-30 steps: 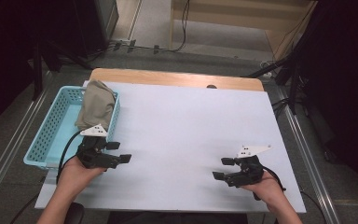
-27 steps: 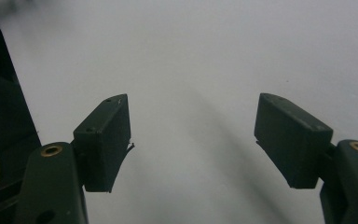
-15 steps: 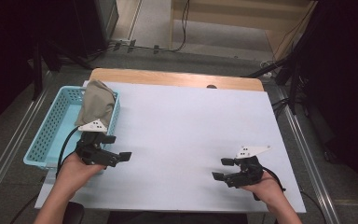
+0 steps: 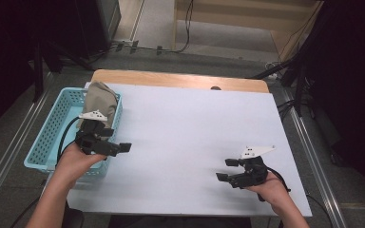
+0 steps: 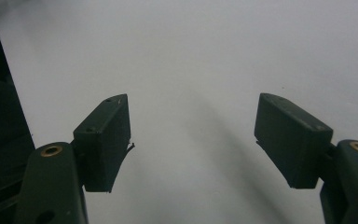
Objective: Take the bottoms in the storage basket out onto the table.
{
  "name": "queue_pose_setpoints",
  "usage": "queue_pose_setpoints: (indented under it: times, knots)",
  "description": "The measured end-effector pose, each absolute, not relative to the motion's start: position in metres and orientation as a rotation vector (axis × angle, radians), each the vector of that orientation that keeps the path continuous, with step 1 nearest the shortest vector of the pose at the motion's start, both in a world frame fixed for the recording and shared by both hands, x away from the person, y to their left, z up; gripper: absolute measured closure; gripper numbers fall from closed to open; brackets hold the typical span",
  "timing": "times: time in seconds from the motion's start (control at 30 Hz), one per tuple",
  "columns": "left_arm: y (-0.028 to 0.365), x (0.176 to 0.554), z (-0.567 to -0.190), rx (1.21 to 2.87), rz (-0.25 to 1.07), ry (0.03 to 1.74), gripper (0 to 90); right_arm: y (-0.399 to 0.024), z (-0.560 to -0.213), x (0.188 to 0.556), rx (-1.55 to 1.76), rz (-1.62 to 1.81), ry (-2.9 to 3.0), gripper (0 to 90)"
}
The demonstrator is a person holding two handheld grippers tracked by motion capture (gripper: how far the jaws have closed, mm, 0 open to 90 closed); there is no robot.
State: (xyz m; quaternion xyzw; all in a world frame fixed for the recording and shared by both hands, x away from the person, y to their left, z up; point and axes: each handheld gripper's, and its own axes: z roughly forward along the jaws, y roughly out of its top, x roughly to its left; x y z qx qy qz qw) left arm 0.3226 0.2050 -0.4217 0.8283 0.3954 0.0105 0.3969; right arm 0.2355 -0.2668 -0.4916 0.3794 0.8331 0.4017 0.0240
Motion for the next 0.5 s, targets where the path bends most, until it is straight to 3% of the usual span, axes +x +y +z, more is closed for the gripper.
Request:
queue_pose_setpoints:
  times: [0.5]
  knots:
    - [0.226, 0.347, -0.405, 2.144, 0.101, 1.056, 0.0, -0.263, -0.492, 0.240, 1.156, 1.234, 2.600, 25.5]
